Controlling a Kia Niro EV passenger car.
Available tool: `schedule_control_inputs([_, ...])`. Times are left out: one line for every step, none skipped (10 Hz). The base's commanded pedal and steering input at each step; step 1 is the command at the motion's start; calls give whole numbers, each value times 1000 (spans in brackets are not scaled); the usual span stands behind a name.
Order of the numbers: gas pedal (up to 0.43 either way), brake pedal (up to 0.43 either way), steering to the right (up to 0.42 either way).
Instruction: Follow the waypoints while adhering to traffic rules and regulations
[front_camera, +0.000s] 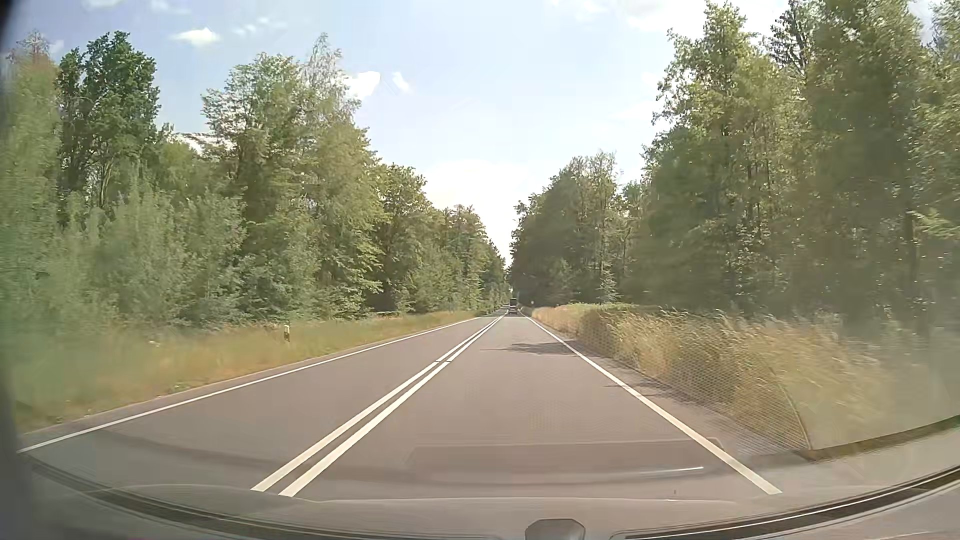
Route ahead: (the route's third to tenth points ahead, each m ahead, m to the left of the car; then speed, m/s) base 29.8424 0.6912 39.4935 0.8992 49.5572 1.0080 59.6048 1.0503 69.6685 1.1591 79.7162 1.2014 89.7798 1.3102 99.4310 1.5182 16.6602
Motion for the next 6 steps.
schedule_control_inputs([59,37,1])
schedule_control_inputs([59,30,0])
schedule_control_inputs([59,37,0])
schedule_control_inputs([59,37,1])
schedule_control_inputs([59,37,1])
schedule_control_inputs([59,30,1])
